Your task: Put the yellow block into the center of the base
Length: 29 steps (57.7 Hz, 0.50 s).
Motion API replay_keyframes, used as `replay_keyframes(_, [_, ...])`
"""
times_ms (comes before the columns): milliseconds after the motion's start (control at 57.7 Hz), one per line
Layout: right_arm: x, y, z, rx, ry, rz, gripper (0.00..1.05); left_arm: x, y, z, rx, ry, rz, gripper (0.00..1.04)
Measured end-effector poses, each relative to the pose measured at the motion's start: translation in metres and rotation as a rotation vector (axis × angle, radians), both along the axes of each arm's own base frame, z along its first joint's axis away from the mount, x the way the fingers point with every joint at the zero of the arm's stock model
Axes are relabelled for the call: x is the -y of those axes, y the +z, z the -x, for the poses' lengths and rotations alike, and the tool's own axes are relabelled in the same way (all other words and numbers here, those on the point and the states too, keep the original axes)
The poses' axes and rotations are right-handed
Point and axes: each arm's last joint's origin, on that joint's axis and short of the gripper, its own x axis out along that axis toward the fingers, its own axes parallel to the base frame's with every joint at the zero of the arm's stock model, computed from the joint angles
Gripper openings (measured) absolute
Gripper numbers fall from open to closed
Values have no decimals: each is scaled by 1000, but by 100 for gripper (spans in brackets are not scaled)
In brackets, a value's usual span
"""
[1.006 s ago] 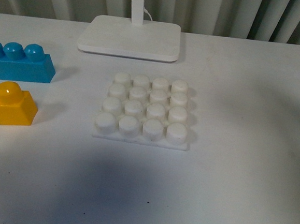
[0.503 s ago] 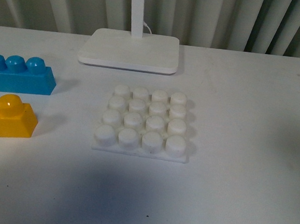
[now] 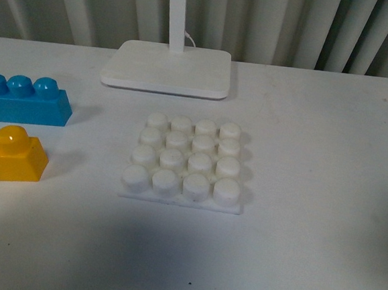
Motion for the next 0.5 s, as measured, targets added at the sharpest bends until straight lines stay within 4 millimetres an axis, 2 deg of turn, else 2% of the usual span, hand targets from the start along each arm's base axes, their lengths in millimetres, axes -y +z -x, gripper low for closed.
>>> replay_keyframes(434, [0,-13,13,4,1,0,1,0,0,0,0,0,0,98])
replay_keyframes(503, [0,-21,15,11,1,0,1,0,0,0,0,0,0,98])
